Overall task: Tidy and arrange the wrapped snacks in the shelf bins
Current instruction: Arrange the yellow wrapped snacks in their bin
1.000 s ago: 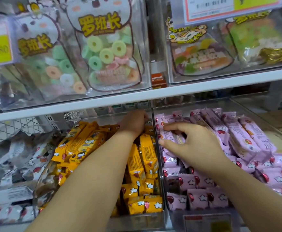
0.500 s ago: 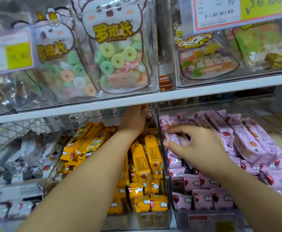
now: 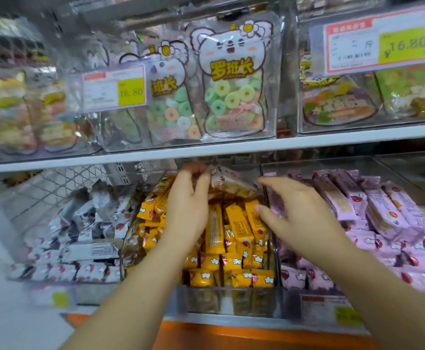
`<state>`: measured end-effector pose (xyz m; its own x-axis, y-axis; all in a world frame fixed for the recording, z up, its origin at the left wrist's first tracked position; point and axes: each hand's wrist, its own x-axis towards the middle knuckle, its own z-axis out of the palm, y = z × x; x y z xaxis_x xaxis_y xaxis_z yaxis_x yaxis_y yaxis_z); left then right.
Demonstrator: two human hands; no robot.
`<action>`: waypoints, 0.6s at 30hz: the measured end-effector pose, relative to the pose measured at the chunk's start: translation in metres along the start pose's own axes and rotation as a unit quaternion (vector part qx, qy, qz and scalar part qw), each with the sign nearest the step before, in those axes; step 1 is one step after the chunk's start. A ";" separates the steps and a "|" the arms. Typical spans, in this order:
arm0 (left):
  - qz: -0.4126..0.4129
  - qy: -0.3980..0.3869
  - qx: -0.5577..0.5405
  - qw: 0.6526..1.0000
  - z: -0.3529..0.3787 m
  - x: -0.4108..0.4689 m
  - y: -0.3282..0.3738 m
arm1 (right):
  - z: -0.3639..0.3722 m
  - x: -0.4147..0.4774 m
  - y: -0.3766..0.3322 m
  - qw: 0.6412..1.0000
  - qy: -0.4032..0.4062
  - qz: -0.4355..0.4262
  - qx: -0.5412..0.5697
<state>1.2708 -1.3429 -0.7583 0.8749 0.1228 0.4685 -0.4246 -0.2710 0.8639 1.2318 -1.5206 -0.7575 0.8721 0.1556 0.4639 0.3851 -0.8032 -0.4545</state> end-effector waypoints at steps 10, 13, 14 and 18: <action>-0.071 0.120 -0.136 0.981 -0.074 -0.043 0.000 | 0.037 -0.001 -0.070 0.995 -0.028 -0.074 0.064; -0.073 0.145 -0.112 0.980 -0.102 -0.043 -0.004 | 0.051 -0.002 -0.094 0.992 -0.028 -0.085 0.086; -0.069 0.148 -0.093 0.982 -0.112 -0.043 -0.006 | 0.056 -0.002 -0.102 0.991 -0.030 -0.085 0.095; -0.066 0.178 0.014 0.982 -0.159 -0.051 -0.016 | 0.081 0.001 -0.134 0.989 -0.045 -0.089 0.109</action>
<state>1.1964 -1.1932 -0.7668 0.7827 0.4833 0.3923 -0.3025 -0.2555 0.9183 1.2056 -1.3665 -0.7576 0.8046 0.3407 0.4864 0.5817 -0.6172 -0.5298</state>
